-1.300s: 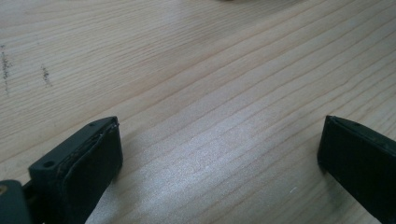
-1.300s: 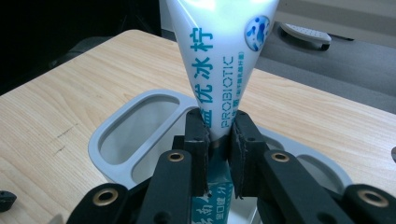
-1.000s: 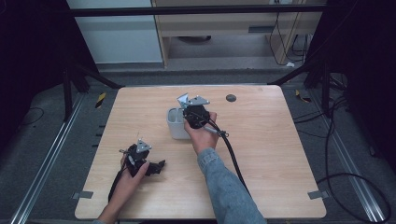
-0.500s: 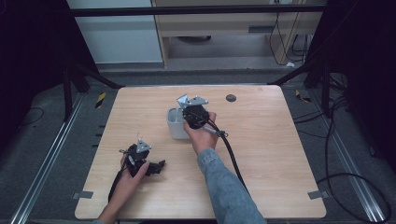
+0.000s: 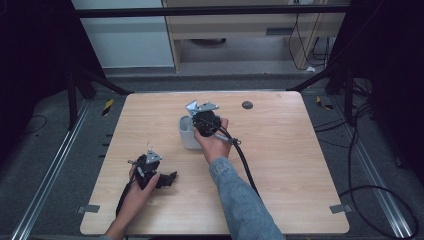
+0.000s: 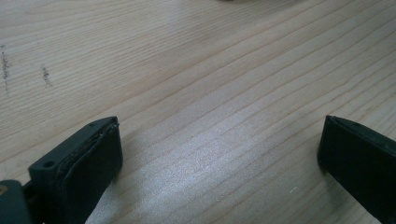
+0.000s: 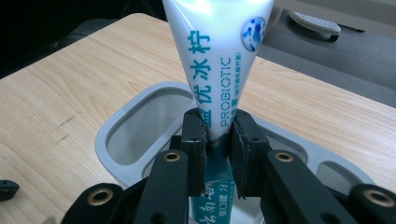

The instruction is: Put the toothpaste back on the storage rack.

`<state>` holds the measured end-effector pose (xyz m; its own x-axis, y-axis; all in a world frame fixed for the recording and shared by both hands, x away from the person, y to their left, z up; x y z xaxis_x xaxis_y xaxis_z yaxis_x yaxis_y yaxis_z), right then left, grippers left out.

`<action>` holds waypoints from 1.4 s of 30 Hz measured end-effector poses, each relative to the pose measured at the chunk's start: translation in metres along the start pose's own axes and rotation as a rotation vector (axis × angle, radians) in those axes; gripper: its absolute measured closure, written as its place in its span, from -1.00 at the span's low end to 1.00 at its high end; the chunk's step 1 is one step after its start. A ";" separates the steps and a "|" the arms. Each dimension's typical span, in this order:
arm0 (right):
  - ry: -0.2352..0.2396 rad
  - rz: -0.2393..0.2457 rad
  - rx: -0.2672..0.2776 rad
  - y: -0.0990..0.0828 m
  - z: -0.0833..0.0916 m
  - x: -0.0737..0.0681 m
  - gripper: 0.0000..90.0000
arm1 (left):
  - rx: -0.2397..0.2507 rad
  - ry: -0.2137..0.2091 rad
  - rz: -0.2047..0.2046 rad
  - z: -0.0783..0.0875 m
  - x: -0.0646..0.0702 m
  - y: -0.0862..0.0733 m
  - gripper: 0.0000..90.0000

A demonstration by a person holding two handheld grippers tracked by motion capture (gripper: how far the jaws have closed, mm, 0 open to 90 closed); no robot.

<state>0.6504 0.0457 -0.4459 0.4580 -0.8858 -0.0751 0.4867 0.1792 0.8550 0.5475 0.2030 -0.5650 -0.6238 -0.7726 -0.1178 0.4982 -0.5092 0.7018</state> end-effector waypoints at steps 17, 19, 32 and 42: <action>0.010 0.006 -0.020 0.003 -0.003 -0.003 0.70 | -0.003 -0.003 -0.007 0.000 0.000 0.000 -1.00; 0.011 0.006 -0.021 0.003 -0.003 -0.003 0.70 | -0.003 -0.003 -0.006 0.000 0.000 0.000 -1.00; 0.018 0.026 -0.034 0.000 0.007 -0.002 0.46 | -0.003 -0.004 -0.007 0.000 0.000 0.000 -1.00; 0.013 0.044 -0.047 0.002 0.016 -0.001 0.31 | -0.001 -0.003 -0.004 0.000 0.001 0.000 -1.00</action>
<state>0.6396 0.0400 -0.4358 0.4893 -0.8710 -0.0446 0.4997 0.2381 0.8328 0.5473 0.2025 -0.5649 -0.6277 -0.7693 -0.1189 0.4962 -0.5131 0.7004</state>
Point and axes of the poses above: each handheld gripper's, and its own axes: z roughly backward along the jaws, y roughly out of its top, x roughly to its right, the point moved 8 cm from there along -z, roughly forward along the jaws, and after that the axes turned 8 degrees about -z, right-handed, at the moved point
